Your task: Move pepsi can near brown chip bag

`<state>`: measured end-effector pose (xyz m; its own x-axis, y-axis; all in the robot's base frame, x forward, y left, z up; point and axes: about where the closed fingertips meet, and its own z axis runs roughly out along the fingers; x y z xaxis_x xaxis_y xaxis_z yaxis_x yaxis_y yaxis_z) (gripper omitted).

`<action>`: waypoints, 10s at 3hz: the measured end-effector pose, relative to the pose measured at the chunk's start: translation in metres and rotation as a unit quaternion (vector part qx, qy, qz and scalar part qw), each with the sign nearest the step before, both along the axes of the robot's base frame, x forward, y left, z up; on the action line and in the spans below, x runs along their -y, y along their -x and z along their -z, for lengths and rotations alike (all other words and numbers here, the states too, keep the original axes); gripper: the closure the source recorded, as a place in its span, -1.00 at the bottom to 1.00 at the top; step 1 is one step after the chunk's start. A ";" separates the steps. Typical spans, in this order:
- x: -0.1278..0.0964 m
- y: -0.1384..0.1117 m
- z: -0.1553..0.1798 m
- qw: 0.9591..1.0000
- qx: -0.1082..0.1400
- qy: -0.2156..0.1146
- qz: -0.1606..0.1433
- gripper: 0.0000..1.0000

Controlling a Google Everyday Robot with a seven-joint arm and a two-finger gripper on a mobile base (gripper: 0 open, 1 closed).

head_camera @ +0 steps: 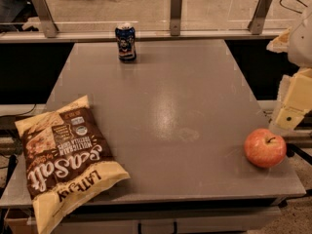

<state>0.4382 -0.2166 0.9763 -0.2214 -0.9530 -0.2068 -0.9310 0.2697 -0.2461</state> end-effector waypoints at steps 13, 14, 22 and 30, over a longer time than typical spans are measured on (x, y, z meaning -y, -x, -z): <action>-0.307 -0.373 0.080 0.899 0.121 -0.416 0.064 -0.17; -0.300 -0.373 0.080 0.896 0.127 -0.420 0.067 0.27; -0.364 -0.141 0.071 0.861 -0.024 -0.457 -0.222 -0.68; -0.150 -0.278 0.025 0.877 0.156 -0.454 -0.018 -1.00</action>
Offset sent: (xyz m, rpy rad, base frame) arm 0.0793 0.0655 -0.0203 0.1944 -0.0395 0.0633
